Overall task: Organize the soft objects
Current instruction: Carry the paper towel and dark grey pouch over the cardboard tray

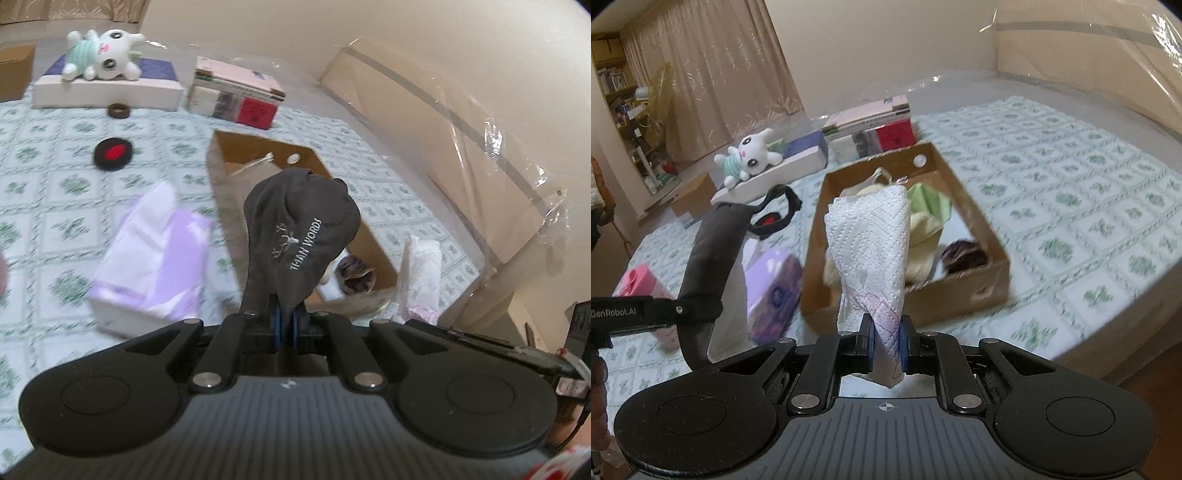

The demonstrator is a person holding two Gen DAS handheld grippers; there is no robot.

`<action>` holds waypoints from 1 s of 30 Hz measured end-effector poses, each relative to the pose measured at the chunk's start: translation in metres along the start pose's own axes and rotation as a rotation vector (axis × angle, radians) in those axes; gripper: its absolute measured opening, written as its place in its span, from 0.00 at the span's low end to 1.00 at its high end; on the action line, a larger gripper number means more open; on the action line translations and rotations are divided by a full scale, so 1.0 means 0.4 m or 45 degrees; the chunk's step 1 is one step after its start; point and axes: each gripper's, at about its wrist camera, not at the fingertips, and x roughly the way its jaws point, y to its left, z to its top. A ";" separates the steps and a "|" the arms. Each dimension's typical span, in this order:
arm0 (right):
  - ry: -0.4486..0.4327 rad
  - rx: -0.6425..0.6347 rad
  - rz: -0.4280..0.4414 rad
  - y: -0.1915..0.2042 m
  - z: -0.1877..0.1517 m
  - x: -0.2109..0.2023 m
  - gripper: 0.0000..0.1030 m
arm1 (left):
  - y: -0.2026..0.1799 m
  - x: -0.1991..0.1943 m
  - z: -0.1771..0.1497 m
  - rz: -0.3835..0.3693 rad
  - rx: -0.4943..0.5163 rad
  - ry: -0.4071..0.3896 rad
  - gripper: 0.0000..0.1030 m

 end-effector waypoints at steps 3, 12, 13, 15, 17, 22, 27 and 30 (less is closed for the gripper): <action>-0.013 -0.016 -0.010 -0.024 0.034 0.009 0.13 | -0.031 0.031 0.042 -0.015 0.012 -0.019 0.05; -0.023 -0.070 -0.047 -0.084 0.135 0.070 0.13 | -0.077 0.137 0.150 -0.005 -0.003 -0.080 0.05; -0.021 -0.075 -0.051 -0.089 0.143 0.081 0.13 | -0.075 0.153 0.157 -0.005 -0.012 -0.079 0.05; -0.010 -0.084 -0.056 -0.098 0.158 0.106 0.13 | -0.072 0.191 0.163 0.006 -0.019 -0.060 0.05; 0.017 -0.101 -0.063 -0.106 0.170 0.141 0.13 | -0.066 0.232 0.160 0.016 -0.020 -0.026 0.05; 0.103 -0.160 -0.082 -0.115 0.170 0.228 0.13 | -0.057 0.315 0.132 0.068 0.023 0.058 0.05; 0.183 -0.200 -0.078 -0.122 0.151 0.298 0.13 | -0.056 0.366 0.102 0.103 0.098 0.120 0.05; 0.204 -0.224 -0.078 -0.123 0.144 0.323 0.13 | -0.056 0.397 0.091 0.122 0.128 0.150 0.05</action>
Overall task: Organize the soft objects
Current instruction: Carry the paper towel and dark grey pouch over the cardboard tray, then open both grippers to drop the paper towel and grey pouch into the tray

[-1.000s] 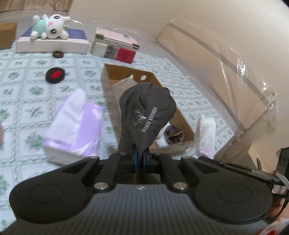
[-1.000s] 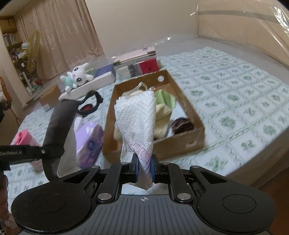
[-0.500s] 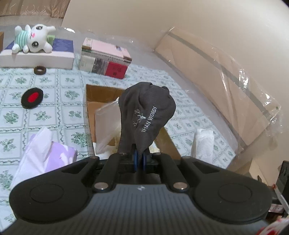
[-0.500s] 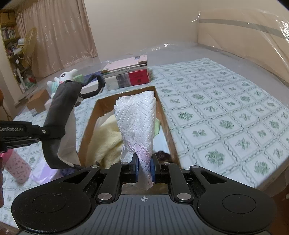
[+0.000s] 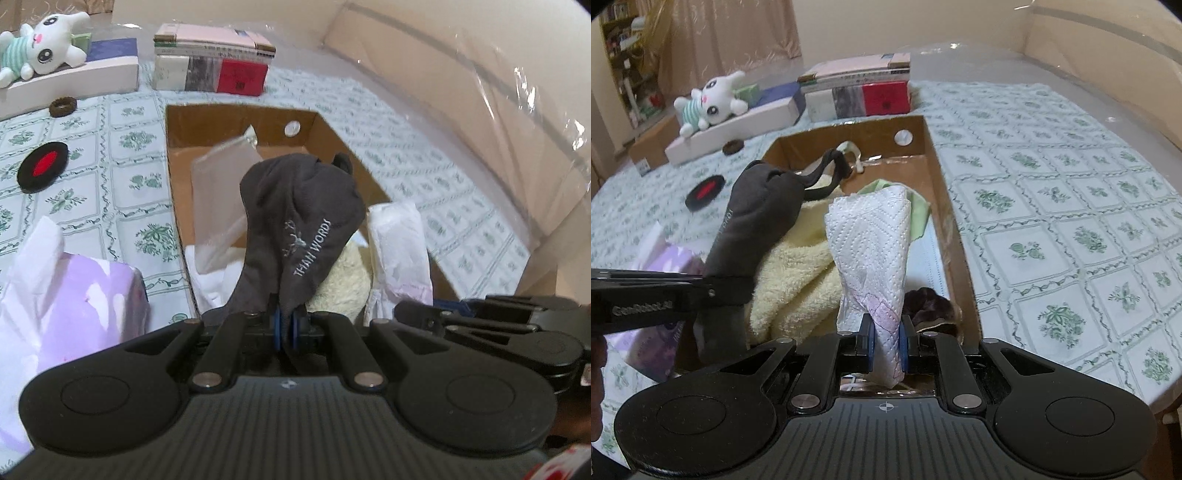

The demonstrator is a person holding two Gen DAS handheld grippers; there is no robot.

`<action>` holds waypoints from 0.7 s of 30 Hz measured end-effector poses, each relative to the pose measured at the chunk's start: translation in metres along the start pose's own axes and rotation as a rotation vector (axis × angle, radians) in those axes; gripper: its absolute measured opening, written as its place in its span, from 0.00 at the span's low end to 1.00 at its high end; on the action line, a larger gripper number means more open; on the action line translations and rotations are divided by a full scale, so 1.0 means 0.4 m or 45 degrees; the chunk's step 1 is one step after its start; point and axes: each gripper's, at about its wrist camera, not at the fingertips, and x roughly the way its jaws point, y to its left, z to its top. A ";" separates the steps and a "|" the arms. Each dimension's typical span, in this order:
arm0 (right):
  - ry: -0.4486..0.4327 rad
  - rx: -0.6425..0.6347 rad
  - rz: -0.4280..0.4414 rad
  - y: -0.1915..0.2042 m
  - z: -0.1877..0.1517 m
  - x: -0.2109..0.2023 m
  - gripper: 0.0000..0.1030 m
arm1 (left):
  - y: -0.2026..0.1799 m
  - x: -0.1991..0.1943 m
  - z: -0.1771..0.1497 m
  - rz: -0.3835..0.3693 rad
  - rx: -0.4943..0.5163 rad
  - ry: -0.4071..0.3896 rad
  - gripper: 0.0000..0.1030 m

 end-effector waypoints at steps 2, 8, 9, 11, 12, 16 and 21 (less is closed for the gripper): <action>0.006 -0.011 0.001 0.002 0.002 0.010 0.13 | -0.009 0.015 0.002 0.010 0.033 0.008 0.05; 0.034 -0.046 0.000 0.016 0.005 0.038 0.13 | -0.026 0.042 0.004 0.030 0.094 0.026 0.05; 0.037 -0.051 -0.003 0.017 0.004 0.042 0.13 | -0.026 0.039 0.003 0.030 0.097 0.025 0.06; 0.038 -0.048 0.005 0.015 -0.001 0.043 0.13 | -0.026 0.032 0.000 0.030 0.103 0.023 0.07; 0.033 -0.044 0.014 0.013 -0.003 0.041 0.13 | -0.027 0.026 -0.002 0.033 0.106 0.018 0.08; 0.010 -0.031 0.031 0.012 -0.008 0.024 0.24 | -0.023 0.003 -0.004 0.029 0.110 -0.014 0.18; -0.065 0.028 0.023 0.007 -0.010 -0.022 0.54 | -0.008 -0.038 -0.013 0.020 0.079 -0.059 0.34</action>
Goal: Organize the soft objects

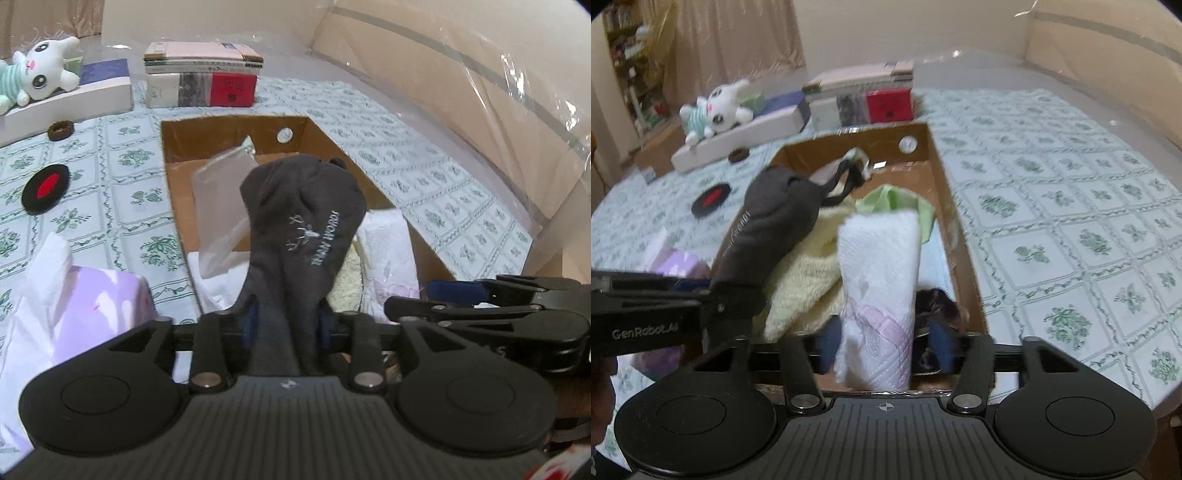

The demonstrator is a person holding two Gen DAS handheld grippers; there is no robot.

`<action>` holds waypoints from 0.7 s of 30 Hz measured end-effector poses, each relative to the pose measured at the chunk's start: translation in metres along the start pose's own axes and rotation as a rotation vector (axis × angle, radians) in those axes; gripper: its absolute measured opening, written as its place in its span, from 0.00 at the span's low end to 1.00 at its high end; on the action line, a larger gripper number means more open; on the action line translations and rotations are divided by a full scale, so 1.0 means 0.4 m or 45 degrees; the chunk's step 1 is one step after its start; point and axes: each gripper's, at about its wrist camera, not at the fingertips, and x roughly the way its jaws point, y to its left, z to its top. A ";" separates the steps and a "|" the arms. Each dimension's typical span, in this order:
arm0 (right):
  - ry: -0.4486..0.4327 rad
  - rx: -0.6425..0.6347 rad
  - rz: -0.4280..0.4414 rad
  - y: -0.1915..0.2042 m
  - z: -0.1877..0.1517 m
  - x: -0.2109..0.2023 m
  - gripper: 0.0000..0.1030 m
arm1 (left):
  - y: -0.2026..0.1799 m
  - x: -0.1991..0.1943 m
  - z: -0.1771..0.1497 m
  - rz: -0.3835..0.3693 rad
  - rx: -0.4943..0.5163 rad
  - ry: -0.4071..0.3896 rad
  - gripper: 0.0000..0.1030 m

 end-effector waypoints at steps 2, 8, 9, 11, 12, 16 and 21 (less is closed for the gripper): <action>-0.019 0.006 0.008 0.002 0.001 -0.020 0.54 | 0.002 -0.022 -0.001 -0.002 -0.007 -0.024 0.36; -0.076 0.062 0.001 0.006 -0.015 -0.091 0.54 | 0.001 -0.096 -0.003 0.003 -0.010 -0.089 0.41; -0.081 0.082 0.000 0.007 -0.022 -0.104 0.54 | 0.001 -0.110 -0.005 0.010 -0.008 -0.094 0.42; -0.091 0.113 -0.001 0.011 -0.038 -0.131 0.54 | 0.000 -0.136 -0.014 0.012 0.005 -0.097 0.42; -0.094 0.126 0.002 0.013 -0.046 -0.144 0.54 | 0.000 -0.148 -0.019 0.020 0.010 -0.098 0.42; -0.113 0.173 -0.002 0.032 -0.079 -0.195 0.56 | 0.001 -0.201 -0.051 0.051 0.015 -0.096 0.44; -0.134 0.208 0.000 0.069 -0.116 -0.250 0.64 | 0.007 -0.257 -0.098 0.076 0.025 -0.084 0.56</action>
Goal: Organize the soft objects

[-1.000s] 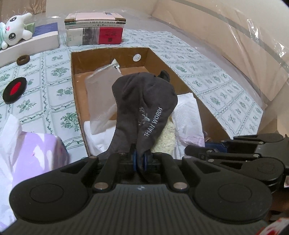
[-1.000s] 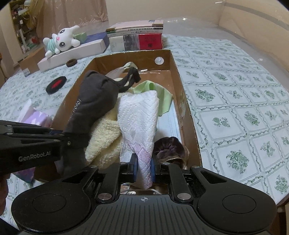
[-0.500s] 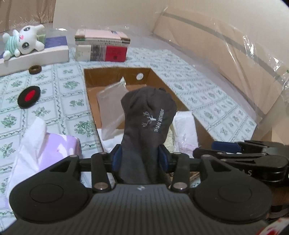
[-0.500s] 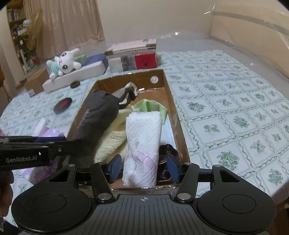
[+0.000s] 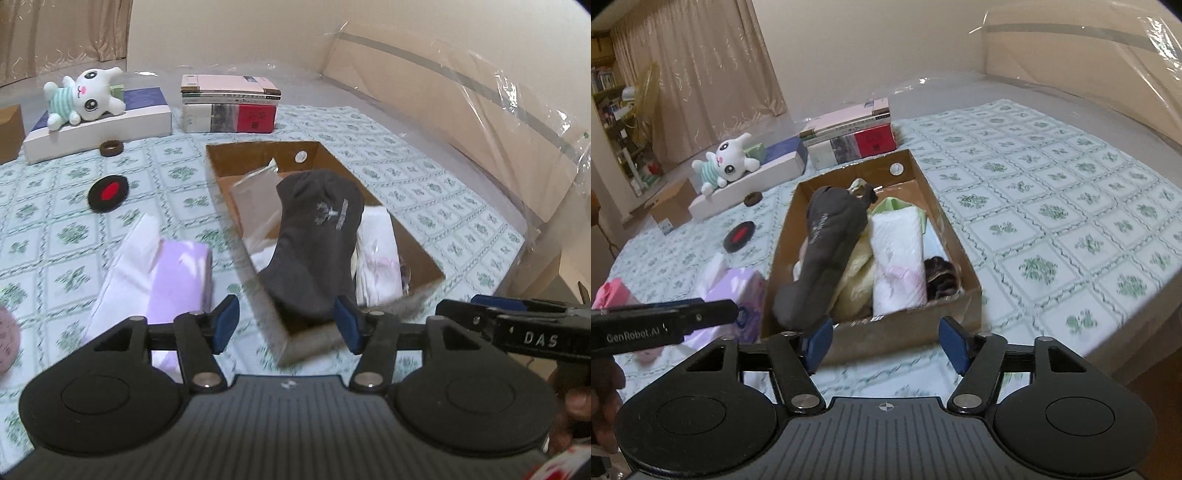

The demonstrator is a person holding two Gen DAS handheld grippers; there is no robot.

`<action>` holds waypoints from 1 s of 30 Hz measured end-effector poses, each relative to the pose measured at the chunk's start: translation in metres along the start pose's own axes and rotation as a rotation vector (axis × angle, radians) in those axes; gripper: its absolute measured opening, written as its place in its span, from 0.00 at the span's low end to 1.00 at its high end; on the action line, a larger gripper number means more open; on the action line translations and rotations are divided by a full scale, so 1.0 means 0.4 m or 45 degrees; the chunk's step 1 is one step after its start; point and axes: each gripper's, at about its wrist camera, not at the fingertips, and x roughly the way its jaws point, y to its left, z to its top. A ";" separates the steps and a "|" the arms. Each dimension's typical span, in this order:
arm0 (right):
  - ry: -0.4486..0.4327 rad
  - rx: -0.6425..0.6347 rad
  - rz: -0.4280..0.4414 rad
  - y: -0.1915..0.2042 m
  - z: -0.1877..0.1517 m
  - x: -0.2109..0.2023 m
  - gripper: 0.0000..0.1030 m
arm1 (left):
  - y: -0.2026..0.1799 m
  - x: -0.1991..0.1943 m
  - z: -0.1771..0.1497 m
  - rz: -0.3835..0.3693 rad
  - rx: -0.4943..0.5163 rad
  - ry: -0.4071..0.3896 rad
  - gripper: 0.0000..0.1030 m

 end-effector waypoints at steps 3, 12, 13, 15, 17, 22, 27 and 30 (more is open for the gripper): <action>-0.010 0.020 0.002 0.024 -0.019 -0.028 0.66 | 0.010 -0.035 -0.022 0.024 0.006 -0.014 0.66; -0.007 -0.017 0.005 0.122 -0.068 -0.071 0.70 | 0.058 -0.141 -0.084 0.059 0.027 -0.030 0.80; -0.006 -0.016 0.007 0.135 -0.075 -0.074 0.70 | 0.065 -0.151 -0.091 0.060 0.028 -0.029 0.80; -0.005 -0.015 0.011 0.155 -0.088 -0.079 0.70 | 0.080 -0.174 -0.105 0.062 0.026 -0.032 0.81; -0.001 -0.021 0.017 0.178 -0.101 -0.083 0.70 | 0.095 -0.194 -0.119 0.068 0.028 -0.035 0.82; 0.004 -0.038 0.026 0.229 -0.126 -0.095 0.70 | 0.137 -0.242 -0.149 0.081 0.012 -0.059 0.82; 0.018 -0.076 0.040 0.276 -0.147 -0.104 0.70 | 0.188 -0.282 -0.182 0.105 -0.003 -0.072 0.82; 0.026 -0.099 0.056 0.302 -0.159 -0.104 0.70 | 0.219 -0.305 -0.198 0.104 -0.015 -0.076 0.82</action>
